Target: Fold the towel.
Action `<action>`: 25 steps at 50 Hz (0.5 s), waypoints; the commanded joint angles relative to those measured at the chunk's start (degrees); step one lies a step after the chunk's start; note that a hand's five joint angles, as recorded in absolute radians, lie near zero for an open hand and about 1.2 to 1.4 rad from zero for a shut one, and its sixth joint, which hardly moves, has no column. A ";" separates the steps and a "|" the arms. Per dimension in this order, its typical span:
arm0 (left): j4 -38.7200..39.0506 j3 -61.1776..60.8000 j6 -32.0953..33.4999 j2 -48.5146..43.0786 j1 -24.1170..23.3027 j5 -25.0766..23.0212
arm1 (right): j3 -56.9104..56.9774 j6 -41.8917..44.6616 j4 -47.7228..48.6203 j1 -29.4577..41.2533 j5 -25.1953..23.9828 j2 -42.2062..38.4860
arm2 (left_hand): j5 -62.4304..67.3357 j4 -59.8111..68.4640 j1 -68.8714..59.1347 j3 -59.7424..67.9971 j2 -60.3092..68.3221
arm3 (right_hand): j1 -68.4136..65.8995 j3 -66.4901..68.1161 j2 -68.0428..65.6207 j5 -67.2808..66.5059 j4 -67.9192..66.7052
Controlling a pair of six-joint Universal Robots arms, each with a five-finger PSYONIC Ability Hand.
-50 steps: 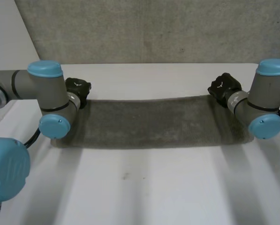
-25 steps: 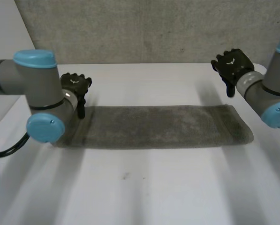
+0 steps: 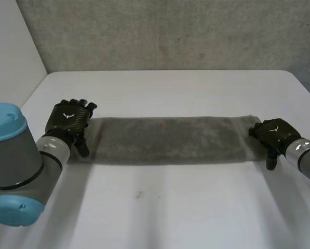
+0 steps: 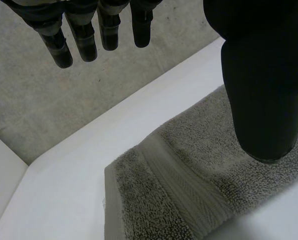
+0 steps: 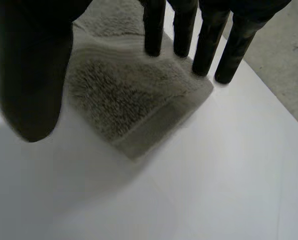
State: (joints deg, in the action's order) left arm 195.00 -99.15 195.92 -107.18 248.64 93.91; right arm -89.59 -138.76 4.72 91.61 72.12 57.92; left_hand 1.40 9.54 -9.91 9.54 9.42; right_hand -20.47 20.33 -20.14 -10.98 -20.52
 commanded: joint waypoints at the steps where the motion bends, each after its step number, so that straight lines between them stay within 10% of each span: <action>1: -0.06 0.01 -0.45 -0.22 0.36 0.05 | 0.73 0.33 3.55 -0.55 -0.05 -2.82 | -1.40 0.46 -0.09 0.46 0.58 | -22.08 22.22 -22.41 -21.57 -22.03; 6: 0.12 -0.34 -0.53 -0.22 0.44 0.05 | 2.22 0.85 3.28 -2.31 -0.05 -5.10 | -1.40 0.46 -0.09 0.46 0.58 | -59.50 59.64 -59.83 -58.99 -59.45; 25: 0.12 -1.05 -0.45 -0.14 1.58 -0.04 | 8.45 14.20 1.35 -22.17 0.39 -1.06 | -1.40 0.46 -0.09 0.46 0.58 | -59.53 59.67 -59.86 -59.02 -59.48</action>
State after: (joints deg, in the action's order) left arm 195.12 -100.17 195.43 -107.33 250.01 93.87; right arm -85.15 -132.83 7.24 76.01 72.18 57.05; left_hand 1.40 9.54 -9.91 9.54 9.42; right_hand -74.92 75.90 -74.69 -66.31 -76.91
